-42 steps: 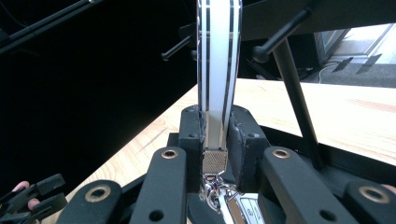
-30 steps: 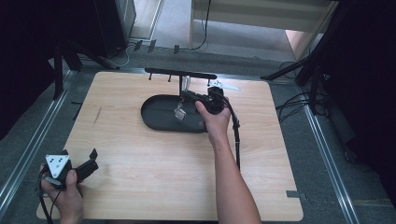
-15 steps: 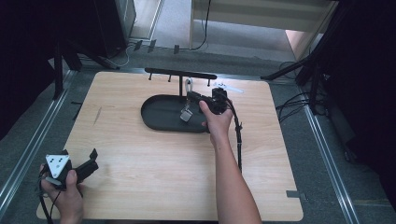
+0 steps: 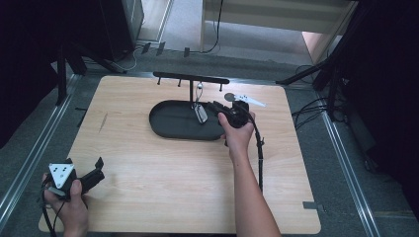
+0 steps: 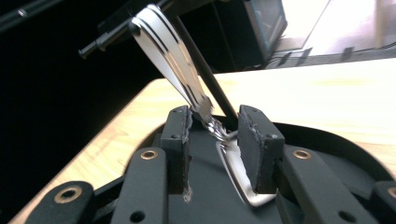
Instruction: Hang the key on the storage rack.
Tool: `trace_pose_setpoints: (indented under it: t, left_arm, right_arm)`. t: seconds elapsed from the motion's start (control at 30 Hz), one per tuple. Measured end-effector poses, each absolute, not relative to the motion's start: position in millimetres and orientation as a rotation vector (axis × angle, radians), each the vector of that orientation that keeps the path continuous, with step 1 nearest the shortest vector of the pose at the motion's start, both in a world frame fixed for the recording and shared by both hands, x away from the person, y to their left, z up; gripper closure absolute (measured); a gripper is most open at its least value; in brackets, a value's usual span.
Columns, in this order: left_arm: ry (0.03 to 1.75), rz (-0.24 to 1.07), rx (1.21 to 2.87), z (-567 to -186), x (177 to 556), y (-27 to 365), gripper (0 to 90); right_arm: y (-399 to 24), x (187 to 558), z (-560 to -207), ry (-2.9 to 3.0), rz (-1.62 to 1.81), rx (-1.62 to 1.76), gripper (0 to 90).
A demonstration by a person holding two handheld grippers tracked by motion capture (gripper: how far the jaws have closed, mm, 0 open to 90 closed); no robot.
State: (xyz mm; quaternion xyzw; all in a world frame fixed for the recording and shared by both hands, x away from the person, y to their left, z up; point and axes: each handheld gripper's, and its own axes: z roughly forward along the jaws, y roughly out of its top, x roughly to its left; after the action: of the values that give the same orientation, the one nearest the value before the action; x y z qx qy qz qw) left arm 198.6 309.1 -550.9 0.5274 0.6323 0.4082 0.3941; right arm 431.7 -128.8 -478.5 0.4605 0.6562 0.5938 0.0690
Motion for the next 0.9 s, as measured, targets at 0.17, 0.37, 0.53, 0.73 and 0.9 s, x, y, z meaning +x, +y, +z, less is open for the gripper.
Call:
trace_pose_setpoints:
  t: [0.17,0.37,0.53,0.73,0.9]
  left_arm:
    - [1.603,1.041,1.340,-551.0,198.8,308.3,6.1]
    - [1.601,1.045,1.347,-550.9,198.7,307.9,6.1]
    - [1.601,1.048,1.351,-550.8,198.7,307.6,6.1]
    - [1.600,1.050,1.351,-550.8,198.7,307.2,6.1]
    - [1.601,1.052,1.353,-550.8,198.7,307.0,6.1]
  right_arm:
    - [-140.6,418.0,-479.6,1.982,1.705,1.337,65.6]
    - [-158.3,400.9,-480.4,1.947,1.715,1.267,65.6]
    - [-178.4,382.4,-482.4,1.941,1.658,1.221,65.3]
    - [-197.7,365.6,-484.7,1.924,1.606,1.196,63.5]
    - [-213.0,350.3,-486.6,1.893,1.571,1.183,61.0]
